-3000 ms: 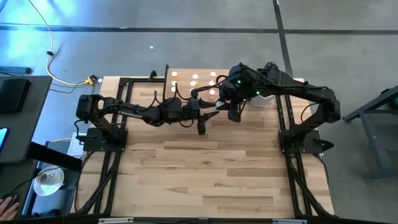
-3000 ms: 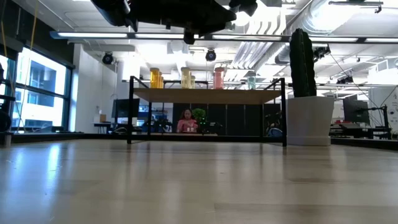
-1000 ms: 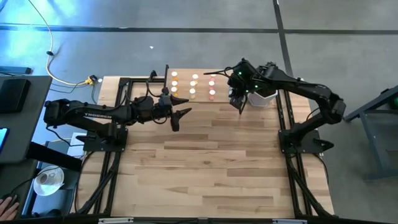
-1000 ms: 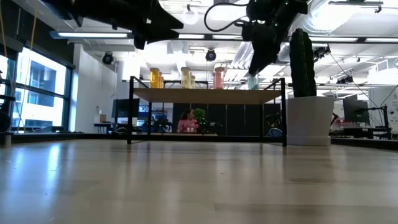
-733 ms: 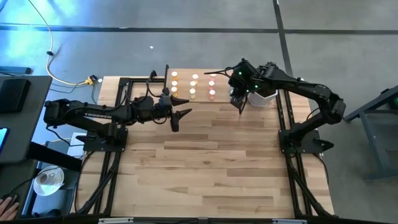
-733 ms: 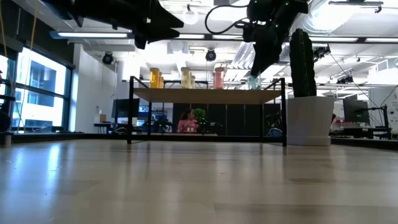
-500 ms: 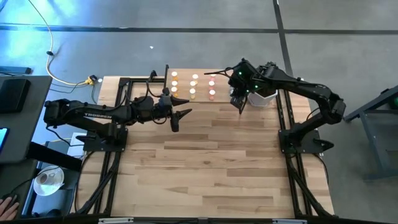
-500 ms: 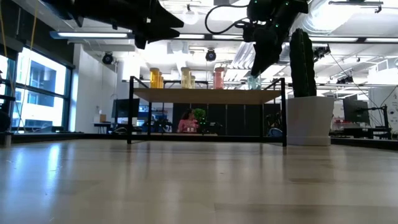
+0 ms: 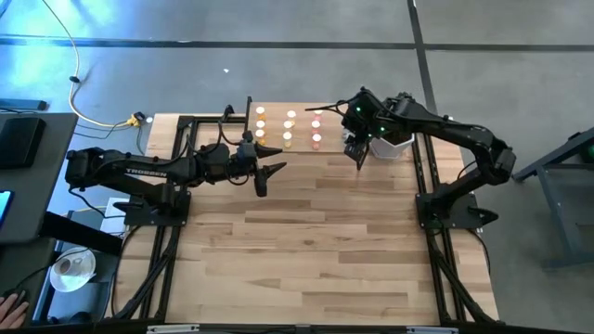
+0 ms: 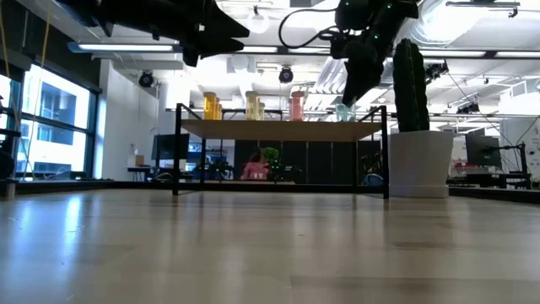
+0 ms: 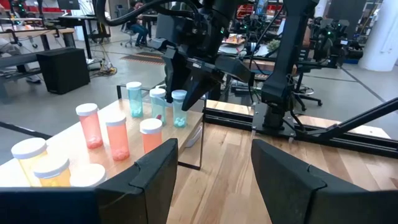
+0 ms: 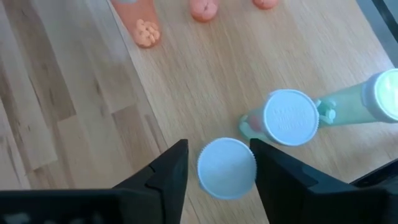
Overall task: Pick and place medicine bottles onto shelf by color
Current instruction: Return to Home Position
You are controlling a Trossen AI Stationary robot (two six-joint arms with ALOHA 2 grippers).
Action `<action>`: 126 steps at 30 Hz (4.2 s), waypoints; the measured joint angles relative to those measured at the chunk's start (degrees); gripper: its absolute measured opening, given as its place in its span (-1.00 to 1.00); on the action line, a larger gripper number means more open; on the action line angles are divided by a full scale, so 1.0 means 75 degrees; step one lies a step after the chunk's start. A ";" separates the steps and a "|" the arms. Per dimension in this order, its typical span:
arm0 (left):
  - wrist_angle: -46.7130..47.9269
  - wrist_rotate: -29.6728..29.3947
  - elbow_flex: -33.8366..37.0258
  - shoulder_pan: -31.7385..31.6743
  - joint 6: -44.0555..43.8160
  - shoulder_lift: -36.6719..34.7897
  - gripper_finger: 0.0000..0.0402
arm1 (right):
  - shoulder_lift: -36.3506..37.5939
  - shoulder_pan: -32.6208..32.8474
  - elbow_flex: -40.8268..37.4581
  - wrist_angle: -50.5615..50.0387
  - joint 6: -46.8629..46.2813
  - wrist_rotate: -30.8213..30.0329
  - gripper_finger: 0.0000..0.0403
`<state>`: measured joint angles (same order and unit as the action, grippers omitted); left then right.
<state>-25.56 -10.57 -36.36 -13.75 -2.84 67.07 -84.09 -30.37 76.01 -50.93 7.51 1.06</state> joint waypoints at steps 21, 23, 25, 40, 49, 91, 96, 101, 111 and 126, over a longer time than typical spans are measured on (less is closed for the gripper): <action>0.0824 -0.0007 -0.0006 0.0001 0.0326 -0.1306 -0.03 | 0.0614 0.0003 0.0000 0.0222 -0.0003 0.0181 -0.16; 0.1113 -0.0008 -0.0006 0.0001 0.0326 -0.1588 -0.03 | 0.0724 0.0003 0.0000 0.0349 -0.0003 0.0181 -0.16; 0.1424 -0.0011 -0.0006 0.0002 0.0328 -0.1856 -0.03 | 0.0808 0.0003 0.0000 0.0415 -0.0003 0.0181 -0.16; 0.1872 0.0009 0.0667 0.0196 0.0147 -0.2557 -0.03 | 0.1213 0.0006 0.0000 0.1082 0.0056 0.0911 -0.16; 0.0508 0.0198 0.2500 0.0318 -0.0573 -0.3505 -0.03 | 0.1461 0.0275 0.0000 0.1182 0.0057 0.1274 -0.16; 0.0891 0.0288 0.4771 0.1501 -0.0718 -0.7573 -0.03 | 0.5200 0.0047 -0.3594 0.4023 -0.0396 0.2115 -0.16; 0.0806 0.0286 0.4759 0.1500 -0.0446 -0.7574 -0.03 | 0.6497 0.0050 -0.4390 0.4160 -0.0685 0.2057 -0.16; 0.0540 0.0283 0.4756 0.1497 -0.0140 -0.7606 -0.03 | 0.7772 0.0050 -0.5307 0.4506 -0.0879 0.2054 -0.16; 0.0696 0.0269 0.4756 0.1497 -0.0138 -0.7595 -0.03 | 0.9544 0.0050 -0.7221 0.6171 -0.1198 0.2073 -0.16; 0.0694 0.0271 0.4756 0.1497 -0.0139 -0.7595 -0.03 | 0.9783 0.0052 -0.8993 0.7689 -0.1552 0.2081 -0.16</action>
<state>-20.36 -8.54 -0.69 -2.52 -3.88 10.11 -10.72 -29.98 8.56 6.74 -4.14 16.67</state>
